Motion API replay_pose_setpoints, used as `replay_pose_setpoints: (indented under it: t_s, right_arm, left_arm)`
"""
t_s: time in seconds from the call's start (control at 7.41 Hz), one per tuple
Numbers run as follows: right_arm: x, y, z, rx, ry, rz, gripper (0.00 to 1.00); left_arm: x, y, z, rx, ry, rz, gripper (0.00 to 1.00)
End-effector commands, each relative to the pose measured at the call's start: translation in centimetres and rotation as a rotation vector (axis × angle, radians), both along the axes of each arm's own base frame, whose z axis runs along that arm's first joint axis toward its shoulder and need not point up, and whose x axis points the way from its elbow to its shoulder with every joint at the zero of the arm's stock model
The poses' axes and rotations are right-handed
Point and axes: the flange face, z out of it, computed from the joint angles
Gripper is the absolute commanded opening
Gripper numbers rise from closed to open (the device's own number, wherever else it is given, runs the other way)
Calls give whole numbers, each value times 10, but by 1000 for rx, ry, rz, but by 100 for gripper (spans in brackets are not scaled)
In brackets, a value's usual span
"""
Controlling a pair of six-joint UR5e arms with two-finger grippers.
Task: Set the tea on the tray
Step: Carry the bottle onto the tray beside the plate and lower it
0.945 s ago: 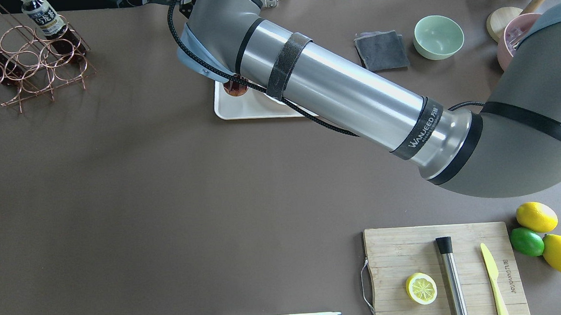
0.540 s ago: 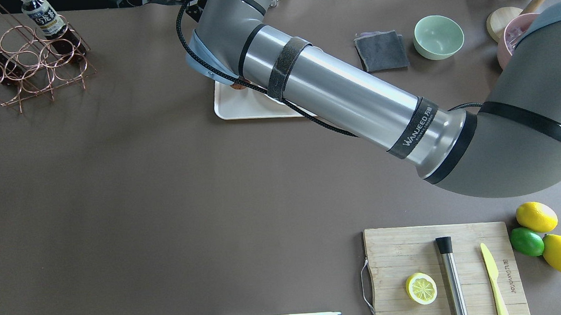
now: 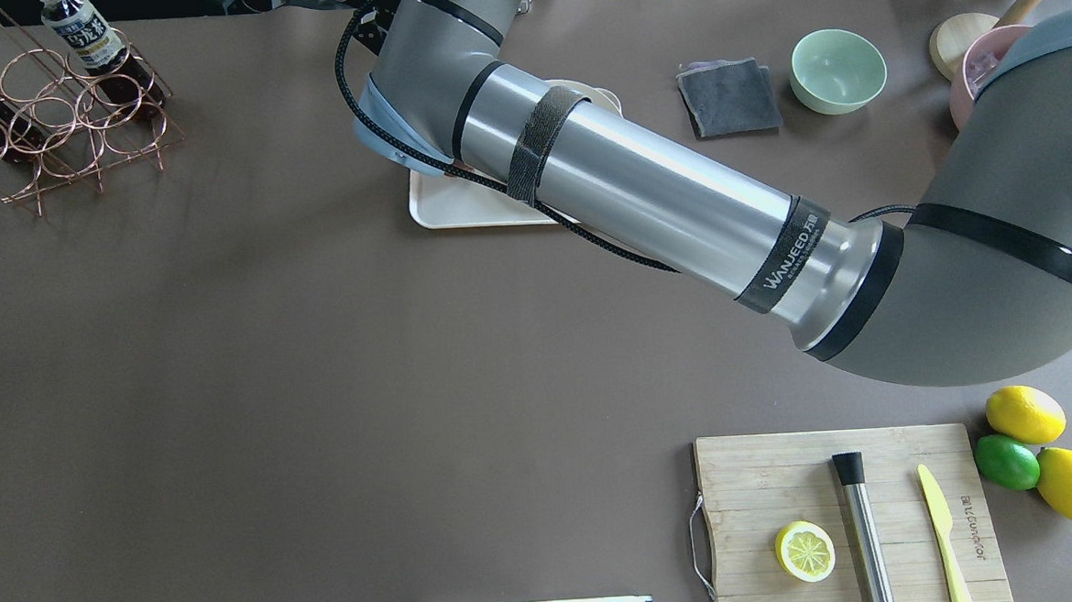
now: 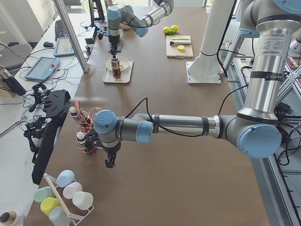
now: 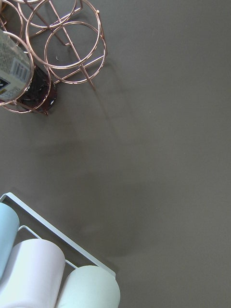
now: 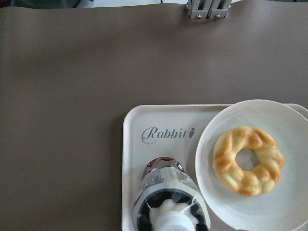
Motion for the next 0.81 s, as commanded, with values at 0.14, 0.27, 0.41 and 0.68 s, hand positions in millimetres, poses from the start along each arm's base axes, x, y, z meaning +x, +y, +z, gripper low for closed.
replay_pose_setpoints:
  t_s: [0.14, 0.27, 0.41, 0.68]
  right_arm:
    - [-7, 6, -2, 13, -6, -5, 0]
    - [-8, 6, -1, 15, -2, -2, 82]
    - [-12, 9, -2, 27, 8, 6, 98]
    - [-10, 8, -2, 28, 8, 8, 99]
  left_arm:
    - [1, -3, 3, -4, 0, 2, 98]
    - [2, -3, 3, -5, 0, 5, 98]
    - [3, -3, 3, -5, 0, 6, 98]
    - [3, -4, 1, -2, 0, 6, 98]
